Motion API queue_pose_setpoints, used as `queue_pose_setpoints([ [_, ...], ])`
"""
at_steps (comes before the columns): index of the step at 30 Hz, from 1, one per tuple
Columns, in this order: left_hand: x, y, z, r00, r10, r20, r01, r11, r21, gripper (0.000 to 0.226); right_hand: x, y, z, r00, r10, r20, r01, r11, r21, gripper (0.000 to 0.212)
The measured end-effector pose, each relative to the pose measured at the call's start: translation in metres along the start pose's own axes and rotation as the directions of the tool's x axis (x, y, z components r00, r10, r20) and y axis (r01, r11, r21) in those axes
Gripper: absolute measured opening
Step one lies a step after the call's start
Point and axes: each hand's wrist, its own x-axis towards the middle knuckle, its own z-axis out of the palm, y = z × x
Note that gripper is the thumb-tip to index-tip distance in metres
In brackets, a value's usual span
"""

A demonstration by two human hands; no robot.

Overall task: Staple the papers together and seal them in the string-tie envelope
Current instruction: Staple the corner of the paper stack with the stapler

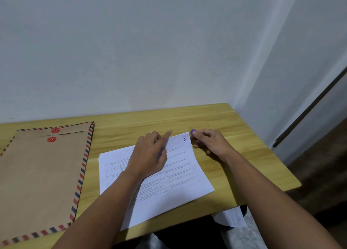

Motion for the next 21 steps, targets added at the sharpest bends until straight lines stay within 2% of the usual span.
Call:
queue_pose_setpoints([
  [4, 0.001, -0.002, 0.002, 0.999, 0.001, 0.039, -0.001, 1.0, 0.007, 0.068, -0.005, -0.004, 0.004, 0.996, 0.083, 0.024, -0.086, 0.981, 0.173, 0.064],
  [7, 0.002, -0.003, 0.005, 0.994, 0.016, 0.109, -0.021, 0.999, 0.04, 0.07, -0.008, -0.008, 0.01, 0.993, 0.103, 0.051, -0.113, 0.961, 0.252, 0.058],
  [13, 0.003, -0.003, 0.006, 0.983, 0.082, 0.167, -0.097, 0.992, 0.084, 0.077, -0.011, -0.009, 0.012, 0.995, 0.077, 0.061, -0.085, 0.985, 0.152, 0.044],
  [19, 0.001, -0.005, 0.008, 0.985, 0.107, 0.136, -0.119, 0.989, 0.088, 0.075, -0.018, -0.009, -0.002, 0.992, 0.112, 0.06, -0.116, 0.991, 0.064, 0.026],
  [21, 0.001, -0.004, 0.008, 0.987, 0.118, 0.111, -0.127, 0.989, 0.08, 0.076, -0.021, -0.008, -0.007, 0.989, 0.131, 0.069, -0.132, 0.991, 0.023, 0.029],
])
